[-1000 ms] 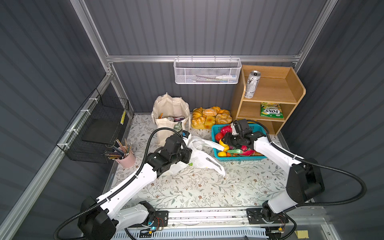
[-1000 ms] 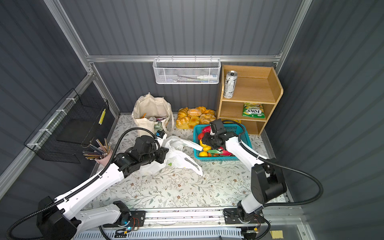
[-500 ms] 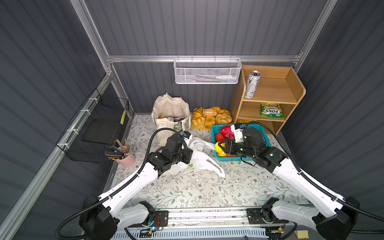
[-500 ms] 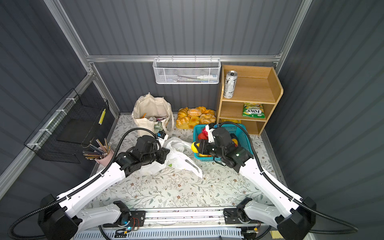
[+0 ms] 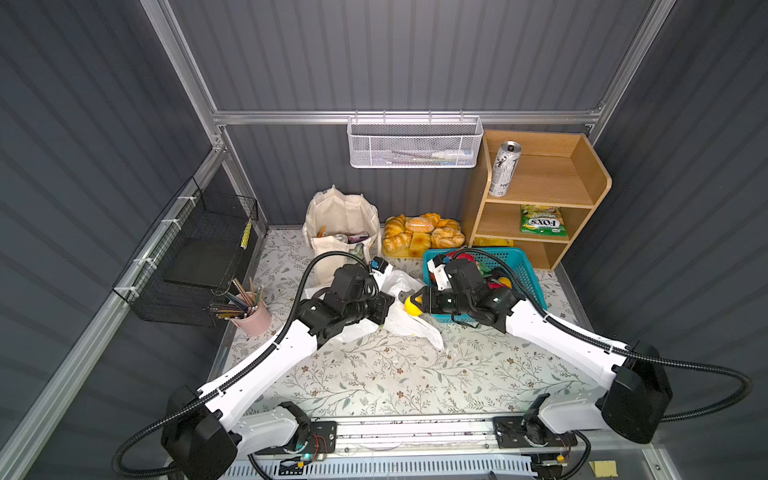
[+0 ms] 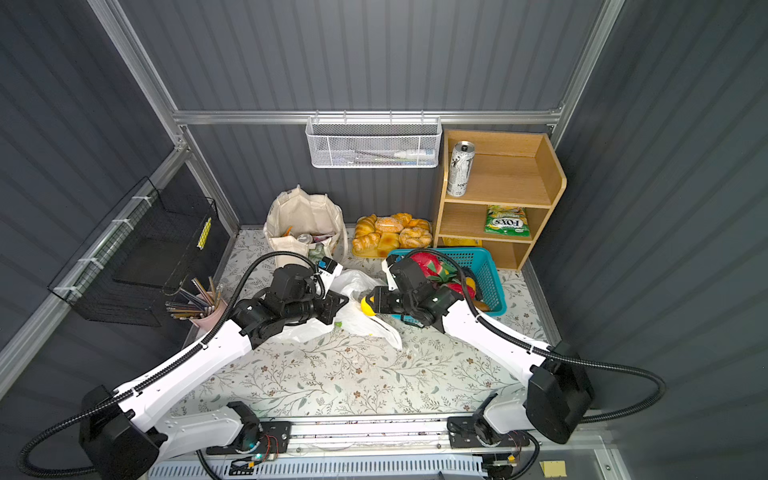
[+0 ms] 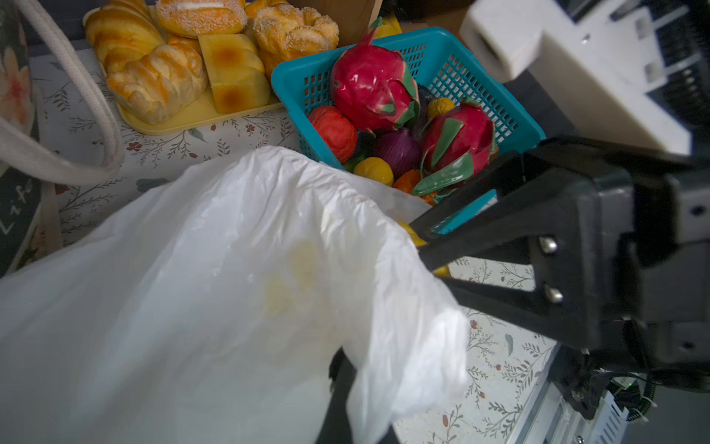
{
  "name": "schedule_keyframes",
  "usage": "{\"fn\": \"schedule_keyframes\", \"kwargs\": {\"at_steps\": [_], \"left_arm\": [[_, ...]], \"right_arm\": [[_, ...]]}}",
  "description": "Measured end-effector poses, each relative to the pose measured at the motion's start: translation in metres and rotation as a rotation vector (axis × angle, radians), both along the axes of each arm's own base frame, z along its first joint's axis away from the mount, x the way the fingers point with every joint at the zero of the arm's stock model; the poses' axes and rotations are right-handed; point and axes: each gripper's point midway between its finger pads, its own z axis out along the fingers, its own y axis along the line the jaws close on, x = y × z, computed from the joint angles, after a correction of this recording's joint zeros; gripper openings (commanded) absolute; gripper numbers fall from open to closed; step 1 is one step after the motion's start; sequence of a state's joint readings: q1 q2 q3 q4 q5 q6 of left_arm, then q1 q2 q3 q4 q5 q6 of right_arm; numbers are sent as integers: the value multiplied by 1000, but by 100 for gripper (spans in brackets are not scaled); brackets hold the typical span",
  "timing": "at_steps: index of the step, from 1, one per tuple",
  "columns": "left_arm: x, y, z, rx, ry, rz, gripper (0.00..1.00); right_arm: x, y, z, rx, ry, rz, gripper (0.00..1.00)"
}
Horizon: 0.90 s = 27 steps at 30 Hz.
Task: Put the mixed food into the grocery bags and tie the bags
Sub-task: 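Carry the lemon with the right gripper into the held plastic bag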
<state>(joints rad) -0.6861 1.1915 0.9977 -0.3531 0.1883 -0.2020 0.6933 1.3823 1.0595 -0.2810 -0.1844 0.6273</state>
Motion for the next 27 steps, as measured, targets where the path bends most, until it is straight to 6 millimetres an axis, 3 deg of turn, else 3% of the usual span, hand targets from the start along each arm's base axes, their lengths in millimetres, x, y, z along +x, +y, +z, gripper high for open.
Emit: {"fn": "schedule_keyframes", "kwargs": {"at_steps": [8,13,20,27], "left_arm": [[-3,-3,1,-12,10,-21,0],[-3,-8,1,-28,12,-39,0],[-2,-15,-2,-42,22,-62,0],[-5,-18,-3,-57,29,-80,0]], "right_arm": [[21,-20,14,39,-32,-64,44],[14,-6,10,43,-23,-22,44],[11,21,-23,4,42,36,45],[15,33,-33,-7,62,55,46]]}}
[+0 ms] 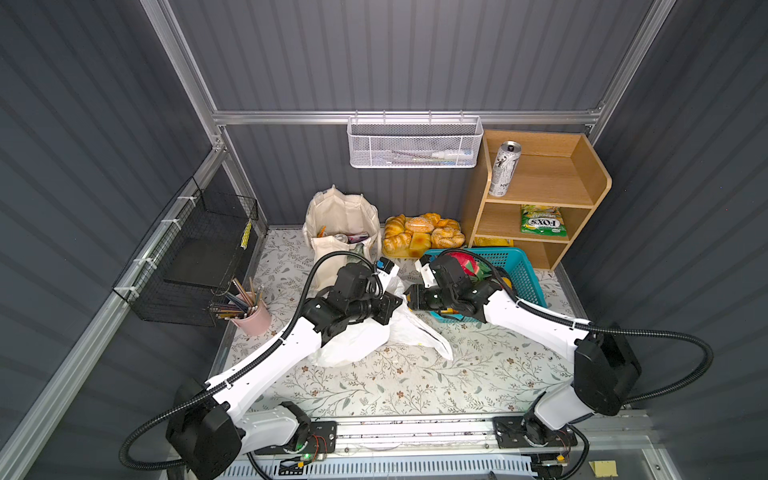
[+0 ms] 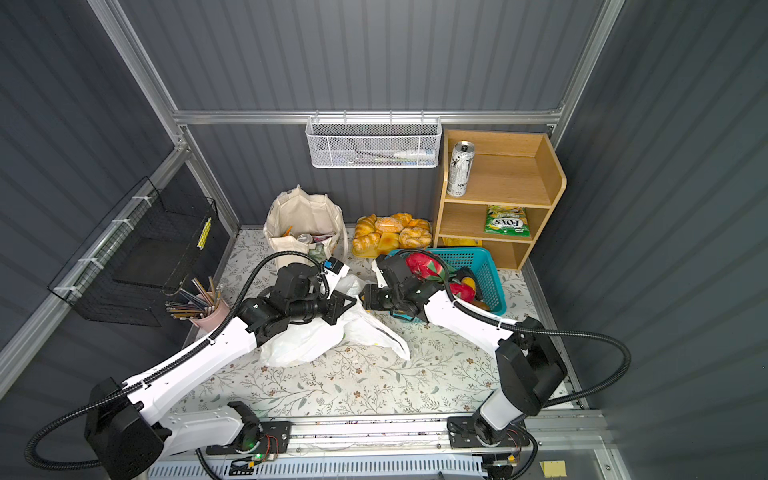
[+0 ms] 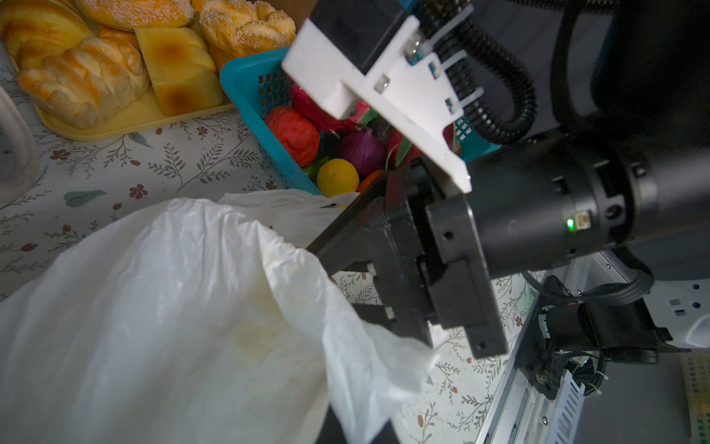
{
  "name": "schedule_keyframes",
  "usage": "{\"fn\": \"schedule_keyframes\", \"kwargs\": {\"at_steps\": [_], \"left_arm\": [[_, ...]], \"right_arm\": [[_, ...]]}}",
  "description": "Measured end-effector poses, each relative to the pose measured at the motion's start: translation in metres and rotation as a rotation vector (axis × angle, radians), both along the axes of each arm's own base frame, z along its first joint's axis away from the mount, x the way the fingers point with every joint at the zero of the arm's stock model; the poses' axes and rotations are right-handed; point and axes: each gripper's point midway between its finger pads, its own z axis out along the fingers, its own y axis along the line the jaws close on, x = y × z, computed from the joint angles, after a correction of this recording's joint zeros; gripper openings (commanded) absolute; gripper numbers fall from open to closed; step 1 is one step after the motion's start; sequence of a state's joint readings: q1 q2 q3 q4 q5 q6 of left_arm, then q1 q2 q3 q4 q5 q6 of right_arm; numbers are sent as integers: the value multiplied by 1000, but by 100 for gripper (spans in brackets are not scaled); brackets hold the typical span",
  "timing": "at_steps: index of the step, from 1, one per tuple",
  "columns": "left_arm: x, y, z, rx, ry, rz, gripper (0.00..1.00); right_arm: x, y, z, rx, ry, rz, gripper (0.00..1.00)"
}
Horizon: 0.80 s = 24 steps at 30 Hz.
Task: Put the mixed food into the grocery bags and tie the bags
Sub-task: 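Carry the lemon with the right gripper into the held plastic bag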
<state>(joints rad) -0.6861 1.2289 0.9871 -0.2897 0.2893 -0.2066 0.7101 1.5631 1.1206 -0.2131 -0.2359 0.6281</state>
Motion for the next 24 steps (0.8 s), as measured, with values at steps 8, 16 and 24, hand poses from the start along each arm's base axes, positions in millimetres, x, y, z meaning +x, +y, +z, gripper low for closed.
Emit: {"fn": "schedule_keyframes", "kwargs": {"at_steps": [8,16,24], "left_arm": [[4,5,-4,27,-6,29,49],[9,21,-3,58,-33,116,66],[16,29,-6,93,-48,168,67]], "right_arm": [[4,0,6,10,-15,-4,45],[4,5,11,35,-22,6,45],[3,10,14,55,-23,12,44]]}}
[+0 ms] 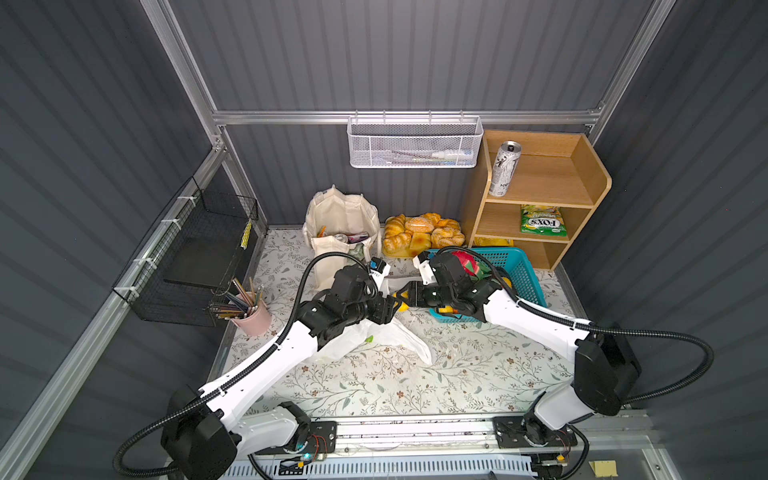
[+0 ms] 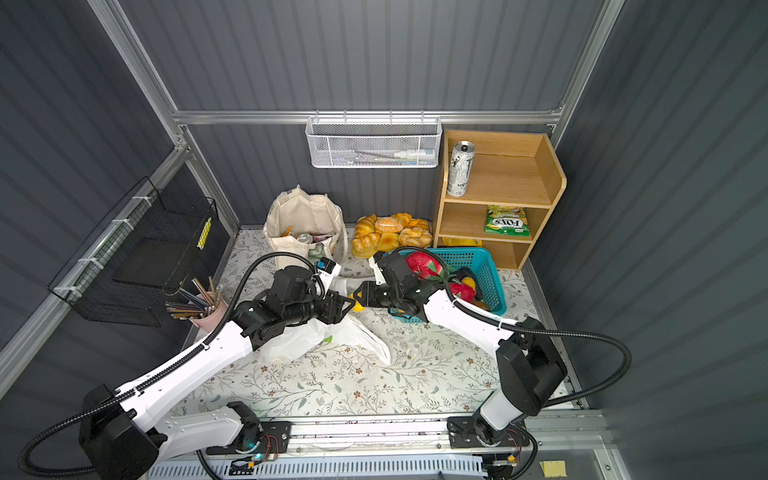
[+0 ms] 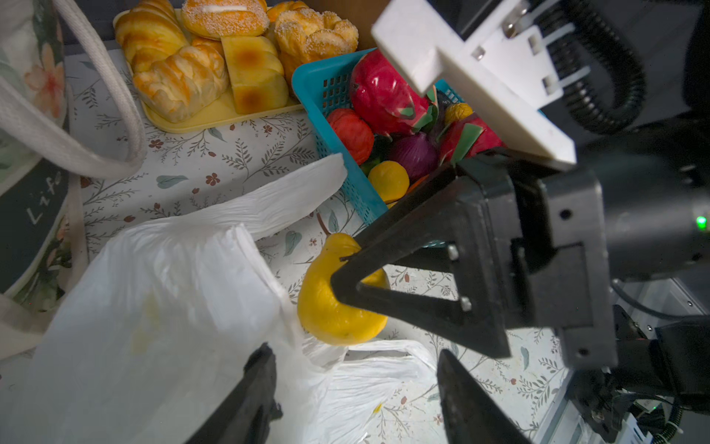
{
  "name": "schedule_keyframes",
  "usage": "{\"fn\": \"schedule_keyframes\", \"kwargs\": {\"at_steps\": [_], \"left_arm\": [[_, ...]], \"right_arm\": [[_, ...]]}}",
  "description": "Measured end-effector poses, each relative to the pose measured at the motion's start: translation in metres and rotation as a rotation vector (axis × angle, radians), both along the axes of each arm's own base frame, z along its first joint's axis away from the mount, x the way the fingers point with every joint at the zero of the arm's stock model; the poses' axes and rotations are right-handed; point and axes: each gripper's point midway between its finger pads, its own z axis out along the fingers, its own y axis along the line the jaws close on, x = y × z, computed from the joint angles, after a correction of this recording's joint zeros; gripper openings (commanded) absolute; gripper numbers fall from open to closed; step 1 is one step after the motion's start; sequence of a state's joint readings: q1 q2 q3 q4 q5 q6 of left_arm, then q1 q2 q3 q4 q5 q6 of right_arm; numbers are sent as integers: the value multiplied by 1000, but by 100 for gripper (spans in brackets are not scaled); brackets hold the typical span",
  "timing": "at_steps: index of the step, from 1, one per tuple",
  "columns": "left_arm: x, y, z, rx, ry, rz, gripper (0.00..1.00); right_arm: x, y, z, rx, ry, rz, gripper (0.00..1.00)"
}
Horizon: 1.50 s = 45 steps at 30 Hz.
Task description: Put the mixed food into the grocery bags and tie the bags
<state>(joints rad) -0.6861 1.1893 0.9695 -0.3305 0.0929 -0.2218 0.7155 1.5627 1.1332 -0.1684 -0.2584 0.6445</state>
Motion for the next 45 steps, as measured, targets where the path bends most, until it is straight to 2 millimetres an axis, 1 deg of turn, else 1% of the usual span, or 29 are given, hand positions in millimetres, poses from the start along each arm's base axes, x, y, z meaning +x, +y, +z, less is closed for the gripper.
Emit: {"fn": "schedule_keyframes", "kwargs": {"at_steps": [2,3,5,6,8,10,13,14,16,18,21,24,26,29,34,35,36,37,38,39,40,42,45], "left_arm": [[4,7,-3,28,-8,39,67],[7,11,-4,44,-14,66,67],[12,20,-5,71,-25,115,67],[14,25,-6,88,-30,141,67],[18,32,-7,125,-29,178,67],[24,33,-7,168,-31,205,68],[35,26,-9,257,-30,233,68],[39,22,-10,292,-26,240,69],[49,14,-17,371,-24,255,70],[55,8,-24,432,-22,265,71],[63,8,-37,541,-5,285,71],[74,6,-40,615,-1,312,73],[79,7,-40,649,0,333,75],[80,13,-46,701,13,354,75],[80,23,-62,794,36,374,76],[80,25,-65,809,40,377,71],[80,26,-69,823,44,381,57],[81,29,-73,837,51,384,40],[83,31,-77,843,61,390,27],[84,33,-80,849,70,392,10],[84,33,-85,853,82,389,0],[85,36,-91,856,101,378,0],[87,31,-94,825,115,354,0]], "right_arm": [[2,-3,-1,-4,1,-10,44],[4,-9,-2,-6,2,-22,44],[9,-27,-3,-7,7,-62,44],[12,-39,-2,-7,7,-89,44],[18,-63,7,-1,-5,-142,44],[25,-79,23,14,-42,-181,45],[27,-92,44,37,-94,-203,45],[29,-95,47,41,-102,-211,44],[30,-101,50,47,-108,-222,44],[30,-106,46,44,-100,-231,44],[30,-111,38,36,-85,-236,44],[28,-110,34,34,-76,-230,44],[27,-109,33,38,-72,-224,44],[26,-109,30,42,-67,-219,44],[25,-112,27,49,-59,-217,44],[25,-113,27,50,-59,-219,44],[25,-114,27,52,-60,-219,44],[25,-115,29,54,-63,-222,44],[24,-116,30,57,-67,-223,44],[23,-116,33,63,-70,-220,44],[22,-116,36,70,-74,-215,44],[20,-116,41,83,-83,-205,44],[15,-115,47,102,-92,-187,44]]}}
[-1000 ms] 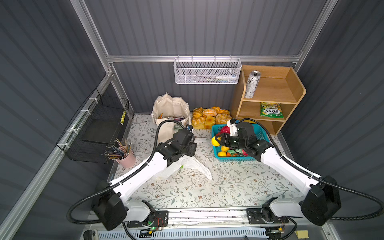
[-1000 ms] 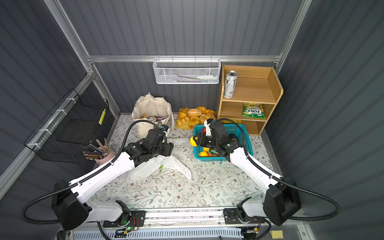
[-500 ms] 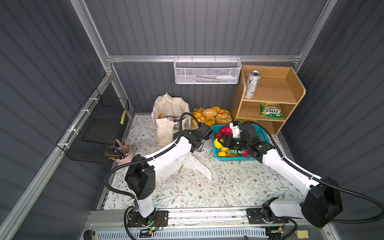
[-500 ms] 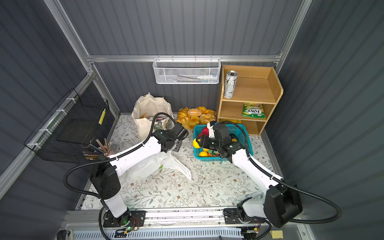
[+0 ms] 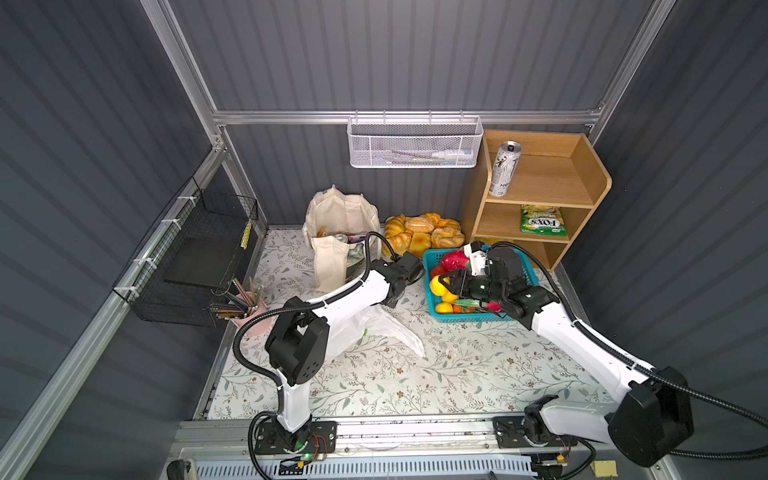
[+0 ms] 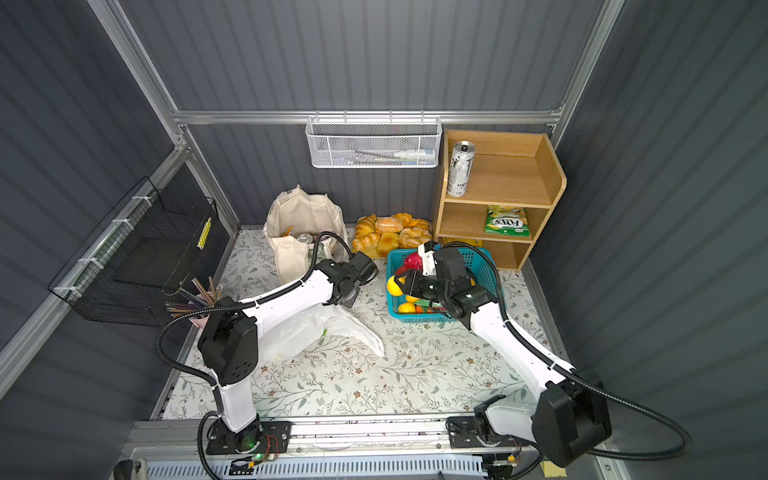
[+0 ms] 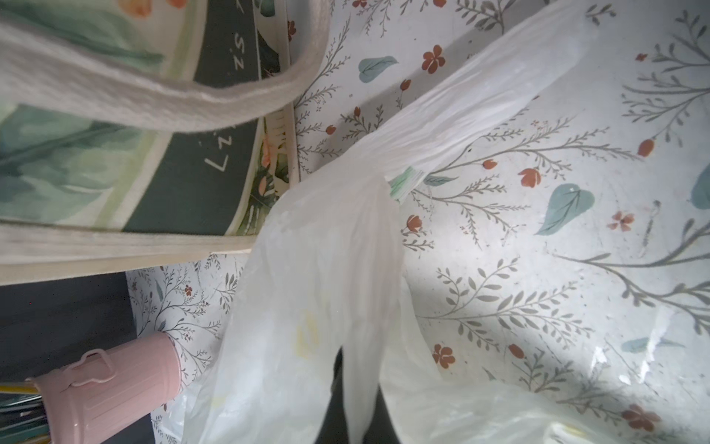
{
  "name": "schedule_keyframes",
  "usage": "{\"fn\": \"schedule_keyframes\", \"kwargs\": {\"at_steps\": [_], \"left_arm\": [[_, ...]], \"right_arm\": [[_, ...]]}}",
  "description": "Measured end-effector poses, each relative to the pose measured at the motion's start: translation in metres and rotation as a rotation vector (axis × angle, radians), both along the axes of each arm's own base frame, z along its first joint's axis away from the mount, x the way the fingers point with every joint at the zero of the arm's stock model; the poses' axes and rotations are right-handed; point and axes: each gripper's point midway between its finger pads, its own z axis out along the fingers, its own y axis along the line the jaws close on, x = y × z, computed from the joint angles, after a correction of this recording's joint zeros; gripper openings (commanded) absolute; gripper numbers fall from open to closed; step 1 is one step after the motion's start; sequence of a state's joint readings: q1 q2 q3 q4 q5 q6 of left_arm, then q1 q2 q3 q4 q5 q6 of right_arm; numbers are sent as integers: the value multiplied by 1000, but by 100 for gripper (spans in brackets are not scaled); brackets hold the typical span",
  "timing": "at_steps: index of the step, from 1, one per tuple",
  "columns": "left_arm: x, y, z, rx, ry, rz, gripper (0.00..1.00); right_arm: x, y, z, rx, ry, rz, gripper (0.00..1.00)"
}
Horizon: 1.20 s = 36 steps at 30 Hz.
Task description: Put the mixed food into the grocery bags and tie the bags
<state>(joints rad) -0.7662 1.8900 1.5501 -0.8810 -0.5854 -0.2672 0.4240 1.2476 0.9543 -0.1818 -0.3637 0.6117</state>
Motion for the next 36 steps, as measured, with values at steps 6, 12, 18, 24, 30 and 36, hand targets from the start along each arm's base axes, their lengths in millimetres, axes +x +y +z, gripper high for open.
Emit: {"fn": "schedule_keyframes", "kwargs": {"at_steps": [6,12,18,24,30,36], "left_arm": [[-14,-41,27,-203,-18,-151,0],[-44,-80,99,-524,-111,-332,0],[-71,-89,109,-644,-68,-446,0],[-100,-70,97,-658,-36,-491,0],[-107,-77,135,-758,-120,-567,0],[-98,-108,181,-859,-167,-658,0]], "right_arm": [[-18,4,3,39,6,54,44],[-37,21,12,77,-4,133,43],[-34,34,4,82,10,158,43],[-26,48,-17,56,67,175,42],[-33,57,-16,55,72,195,42],[-45,45,31,81,-27,170,42]]}}
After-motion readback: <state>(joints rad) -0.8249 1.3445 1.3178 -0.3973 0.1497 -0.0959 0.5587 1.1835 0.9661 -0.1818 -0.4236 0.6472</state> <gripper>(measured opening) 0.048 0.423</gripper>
